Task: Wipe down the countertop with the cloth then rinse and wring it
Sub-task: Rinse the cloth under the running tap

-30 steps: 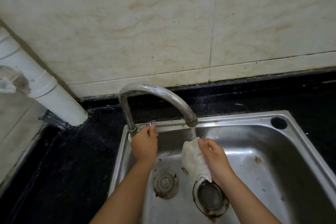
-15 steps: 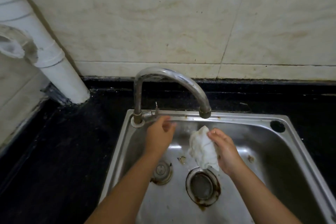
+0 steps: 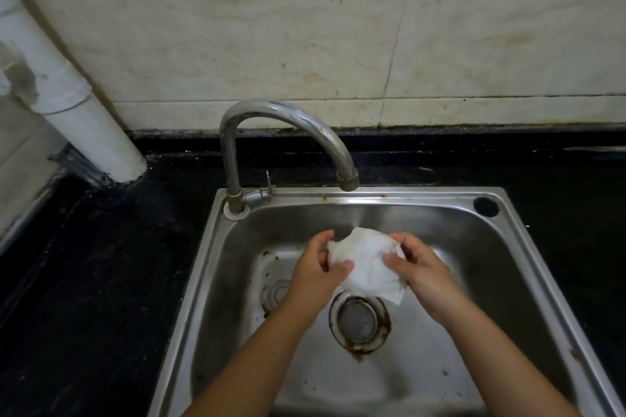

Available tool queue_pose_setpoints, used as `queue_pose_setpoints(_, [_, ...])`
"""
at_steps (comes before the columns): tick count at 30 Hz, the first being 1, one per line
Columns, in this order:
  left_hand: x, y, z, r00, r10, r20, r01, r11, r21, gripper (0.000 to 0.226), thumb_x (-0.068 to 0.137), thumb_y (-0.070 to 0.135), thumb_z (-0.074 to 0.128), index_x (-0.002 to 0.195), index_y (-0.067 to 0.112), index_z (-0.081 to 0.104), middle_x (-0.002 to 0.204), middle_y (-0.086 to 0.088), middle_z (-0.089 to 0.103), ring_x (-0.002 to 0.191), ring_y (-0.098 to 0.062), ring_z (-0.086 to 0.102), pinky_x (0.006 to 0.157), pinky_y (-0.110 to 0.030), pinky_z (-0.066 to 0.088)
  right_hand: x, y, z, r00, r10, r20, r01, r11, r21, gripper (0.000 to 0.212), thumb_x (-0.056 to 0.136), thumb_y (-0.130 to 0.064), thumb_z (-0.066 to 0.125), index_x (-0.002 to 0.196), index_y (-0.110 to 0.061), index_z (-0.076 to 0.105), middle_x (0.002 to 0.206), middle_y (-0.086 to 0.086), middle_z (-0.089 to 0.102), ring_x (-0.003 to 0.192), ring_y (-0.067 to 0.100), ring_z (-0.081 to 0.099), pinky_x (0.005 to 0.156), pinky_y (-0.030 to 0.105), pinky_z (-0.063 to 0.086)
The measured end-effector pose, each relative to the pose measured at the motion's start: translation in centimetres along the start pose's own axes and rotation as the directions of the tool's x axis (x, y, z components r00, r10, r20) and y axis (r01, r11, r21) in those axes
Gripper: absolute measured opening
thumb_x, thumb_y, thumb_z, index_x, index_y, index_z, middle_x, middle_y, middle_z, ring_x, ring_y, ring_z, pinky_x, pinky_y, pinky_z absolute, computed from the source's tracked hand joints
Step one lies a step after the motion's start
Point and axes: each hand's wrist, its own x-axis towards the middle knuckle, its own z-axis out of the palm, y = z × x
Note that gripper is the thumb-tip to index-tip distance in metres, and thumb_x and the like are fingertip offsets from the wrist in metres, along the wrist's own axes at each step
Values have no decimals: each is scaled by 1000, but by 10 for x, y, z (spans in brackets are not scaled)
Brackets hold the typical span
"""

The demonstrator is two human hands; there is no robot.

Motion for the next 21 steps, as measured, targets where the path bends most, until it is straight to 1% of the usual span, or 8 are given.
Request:
queue_pose_setpoints(4, [-9,4,9,990,132,46,-138,976,168,49,85,1,57,103,44,39,111,1,55,102,-16,56,82,-25,51,-12,10,-11,986,144,86,-148,988,45,25,84,8,54,87,-17,53,92,10,59,84,23,58,65,28,50])
queue_pose_setpoints(6, [-14,6,15,982,165,94,-185,944,272,51,87,3,54,101,49,36,117,2,49,106,-17,53,86,-28,50,-18,14,-14,984,173,48,-176,982,72,25,83,10,53,83,-15,51,92,12,59,83,26,57,62,29,49])
queue_pose_setpoints(8, [-18,6,19,981,143,133,-176,944,280,51,88,4,52,102,50,35,119,2,47,109,-18,52,89,-31,49,-25,15,-19,989,145,-35,-142,987,80,31,81,12,54,85,-19,52,96,13,59,88,28,57,61,31,49])
queue_pose_setpoints(11, [-24,6,27,986,37,163,-64,984,166,49,88,-1,51,102,45,41,121,-4,50,112,-22,52,88,-31,50,-42,12,-29,991,75,-114,-62,992,111,48,79,14,55,101,-29,50,98,7,57,90,26,56,63,32,49])
queue_pose_setpoints(13, [-28,7,36,990,-61,130,52,996,68,40,87,-3,52,99,34,46,110,-6,55,102,-22,55,78,-28,50,-53,8,-37,988,43,-147,-21,989,144,54,80,15,55,111,-28,46,98,2,56,89,21,57,67,33,51])
queue_pose_setpoints(15, [-34,10,48,983,-165,77,165,986,11,21,88,-2,52,87,19,50,94,-7,57,85,-21,56,69,-26,49,-63,4,-44,983,10,-182,16,990,141,55,79,16,54,113,-26,46,98,-1,58,89,17,58,72,33,52])
queue_pose_setpoints(18, [-45,14,66,948,-302,96,309,949,-61,18,87,-3,54,73,7,52,77,-10,58,67,-18,58,58,-24,51,-75,-4,-55,973,-29,-228,53,994,100,54,79,15,56,114,-26,47,98,0,62,88,16,60,79,34,51])
queue_pose_setpoints(21, [-56,22,80,895,-406,186,432,891,-137,12,84,-9,56,77,1,55,79,-13,61,67,-19,63,63,-28,54,-84,-11,-65,959,-57,-277,88,991,101,51,80,13,56,112,-25,47,95,0,63,86,15,60,76,31,52])
